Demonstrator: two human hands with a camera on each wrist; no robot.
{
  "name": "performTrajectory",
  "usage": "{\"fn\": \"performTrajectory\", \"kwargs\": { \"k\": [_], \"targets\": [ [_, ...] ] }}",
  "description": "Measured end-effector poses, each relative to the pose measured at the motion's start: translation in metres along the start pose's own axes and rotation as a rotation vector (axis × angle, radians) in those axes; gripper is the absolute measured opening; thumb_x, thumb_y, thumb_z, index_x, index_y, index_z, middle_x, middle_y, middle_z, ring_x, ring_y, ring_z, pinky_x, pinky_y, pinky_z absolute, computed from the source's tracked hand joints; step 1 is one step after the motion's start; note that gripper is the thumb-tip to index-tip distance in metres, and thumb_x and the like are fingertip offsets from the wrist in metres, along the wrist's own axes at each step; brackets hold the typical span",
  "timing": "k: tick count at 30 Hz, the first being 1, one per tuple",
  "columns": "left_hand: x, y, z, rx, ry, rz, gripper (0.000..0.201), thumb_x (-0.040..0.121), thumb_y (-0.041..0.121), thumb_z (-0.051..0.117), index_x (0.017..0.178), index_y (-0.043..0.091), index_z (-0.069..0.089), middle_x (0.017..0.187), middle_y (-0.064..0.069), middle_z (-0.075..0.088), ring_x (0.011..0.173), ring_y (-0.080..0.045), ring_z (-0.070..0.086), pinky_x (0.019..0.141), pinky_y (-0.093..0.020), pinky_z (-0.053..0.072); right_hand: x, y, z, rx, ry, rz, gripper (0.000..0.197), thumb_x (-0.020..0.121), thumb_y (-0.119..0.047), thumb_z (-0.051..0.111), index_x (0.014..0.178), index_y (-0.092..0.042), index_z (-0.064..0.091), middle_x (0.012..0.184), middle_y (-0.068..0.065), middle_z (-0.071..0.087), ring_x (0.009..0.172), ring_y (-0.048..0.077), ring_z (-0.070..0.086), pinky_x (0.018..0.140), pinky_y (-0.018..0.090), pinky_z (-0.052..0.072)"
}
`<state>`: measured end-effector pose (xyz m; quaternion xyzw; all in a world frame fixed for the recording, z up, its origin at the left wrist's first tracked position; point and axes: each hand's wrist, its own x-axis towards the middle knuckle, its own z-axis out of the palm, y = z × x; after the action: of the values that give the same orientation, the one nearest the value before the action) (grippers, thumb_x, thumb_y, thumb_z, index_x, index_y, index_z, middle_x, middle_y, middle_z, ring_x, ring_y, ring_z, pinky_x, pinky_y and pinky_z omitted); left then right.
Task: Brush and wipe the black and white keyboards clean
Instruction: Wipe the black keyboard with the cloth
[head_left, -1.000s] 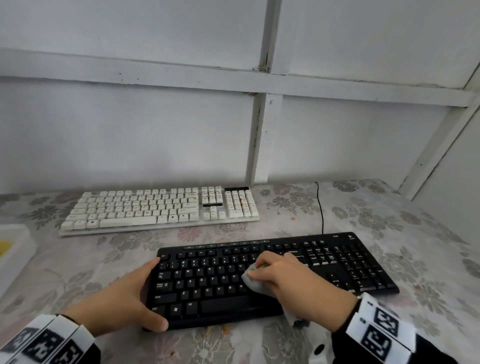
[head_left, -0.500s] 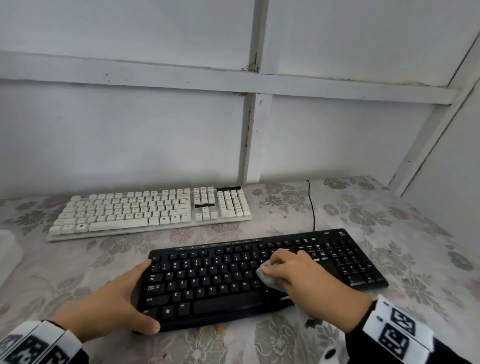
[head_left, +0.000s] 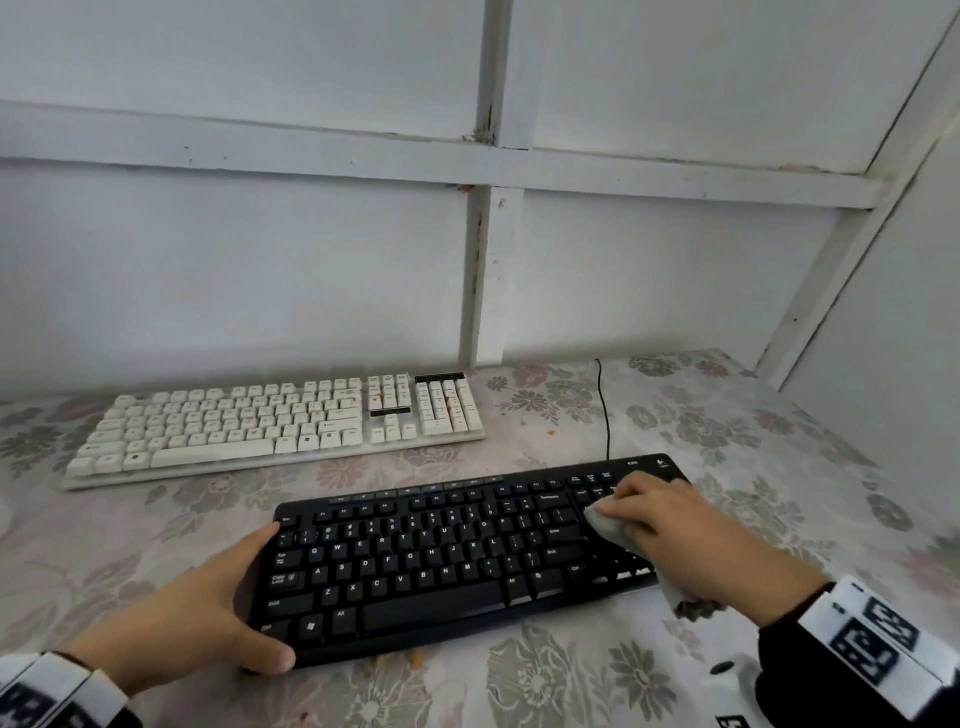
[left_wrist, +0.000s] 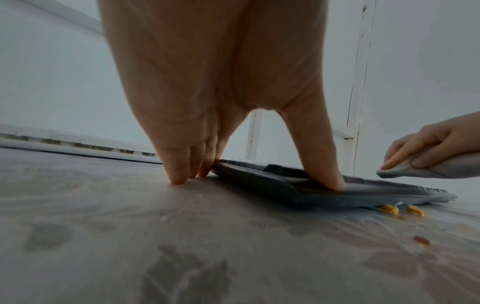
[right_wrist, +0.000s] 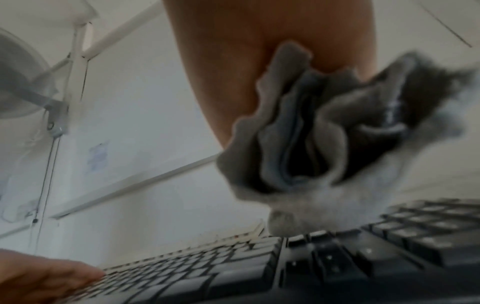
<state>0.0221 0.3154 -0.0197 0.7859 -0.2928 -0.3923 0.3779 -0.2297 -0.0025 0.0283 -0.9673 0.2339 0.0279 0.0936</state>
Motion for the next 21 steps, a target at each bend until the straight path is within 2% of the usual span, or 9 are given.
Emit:
{"fn": "performTrajectory", "kwargs": {
  "k": [3,6,8,10,12,14,16,18,21],
  "targets": [
    [0.000,-0.001,-0.001,0.003,-0.004,-0.007,0.133,0.010,0.043,0.094,0.124,0.046,0.026,0.122,0.021,0.050,0.115,-0.008,0.051,0.106,-0.036,0.038,-0.005,0.006,0.011,-0.020,-0.030,-0.029,0.032,0.100,-0.020,0.041,0.119,-0.034,0.062,0.108,-0.014,0.046,0.096,0.020,0.042,0.086,0.027,0.037],
    [0.001,-0.002,0.000,0.027,0.005,0.012,0.134,0.005,0.049,0.091,0.123,0.046,0.026,0.120,0.024,0.050,0.113,-0.005,0.051,0.102,-0.031,0.039,-0.006,0.028,0.016,-0.045,0.016,0.014,0.033,0.099,-0.040,0.037,0.110,-0.030,0.067,0.101,-0.016,0.047,0.092,0.020,0.046,0.079,0.025,0.038],
    [0.000,-0.001,0.001,0.019,0.020,0.020,0.132,0.001,0.051,0.089,0.118,0.047,0.029,0.115,0.025,0.050,0.108,0.000,0.051,0.096,-0.027,0.039,-0.007,0.040,0.013,-0.029,0.035,0.042,0.075,0.085,-0.072,0.012,0.105,-0.028,0.069,0.099,-0.015,0.048,0.088,0.017,0.048,0.071,0.018,0.033],
    [0.000,0.000,0.001,0.013,0.026,0.024,0.128,-0.001,0.052,0.088,0.113,0.050,0.031,0.113,0.026,0.050,0.107,0.001,0.050,0.096,-0.027,0.038,-0.008,0.051,0.008,-0.041,0.039,0.047,0.114,0.060,-0.088,-0.016,0.101,-0.027,0.070,0.098,-0.012,0.050,0.082,0.014,0.048,0.065,0.015,0.030],
    [0.000,-0.003,0.001,0.050,0.028,0.019,0.131,0.000,0.053,0.088,0.117,0.049,0.029,0.116,0.027,0.049,0.112,-0.004,0.050,0.101,-0.029,0.036,-0.008,0.054,0.002,-0.048,0.049,0.071,0.093,0.075,-0.084,0.002,0.103,-0.028,0.071,0.099,-0.009,0.052,0.080,0.013,0.047,0.066,0.017,0.033],
    [0.000,-0.005,0.000,0.060,0.023,0.014,0.138,0.003,0.052,0.089,0.126,0.044,0.026,0.119,0.026,0.049,0.116,-0.006,0.050,0.106,-0.032,0.036,-0.005,0.062,0.001,-0.065,0.092,0.098,0.040,0.096,-0.049,0.040,0.103,-0.027,0.072,0.098,-0.008,0.052,0.081,0.014,0.048,0.067,0.019,0.034],
    [0.000,-0.003,0.000,0.046,0.008,0.017,0.140,0.006,0.049,0.091,0.128,0.043,0.024,0.119,0.026,0.049,0.112,0.000,0.050,0.098,-0.025,0.040,-0.006,0.076,0.003,-0.094,0.122,0.165,0.022,0.097,-0.026,0.049,0.096,-0.019,0.071,0.093,-0.009,0.048,0.075,0.013,0.048,0.061,0.015,0.034],
    [0.000,-0.002,0.000,0.022,0.002,0.006,0.141,0.010,0.042,0.093,0.131,0.041,0.023,0.117,0.028,0.047,0.106,0.006,0.049,0.086,-0.015,0.040,-0.008,0.089,0.003,-0.044,0.102,0.276,0.023,0.097,-0.027,0.049,0.089,-0.019,0.070,0.089,-0.008,0.044,0.074,0.015,0.048,0.054,0.011,0.041],
    [0.002,-0.003,0.000,0.038,0.009,0.005,0.145,0.012,0.042,0.094,0.138,0.036,0.023,0.118,0.027,0.047,0.109,0.003,0.049,0.095,-0.022,0.039,-0.013,0.082,-0.010,0.024,0.101,0.296,0.044,0.088,-0.062,0.040,0.085,-0.029,0.069,0.090,-0.009,0.045,0.078,0.020,0.052,0.054,0.023,0.050]
  ]
}}
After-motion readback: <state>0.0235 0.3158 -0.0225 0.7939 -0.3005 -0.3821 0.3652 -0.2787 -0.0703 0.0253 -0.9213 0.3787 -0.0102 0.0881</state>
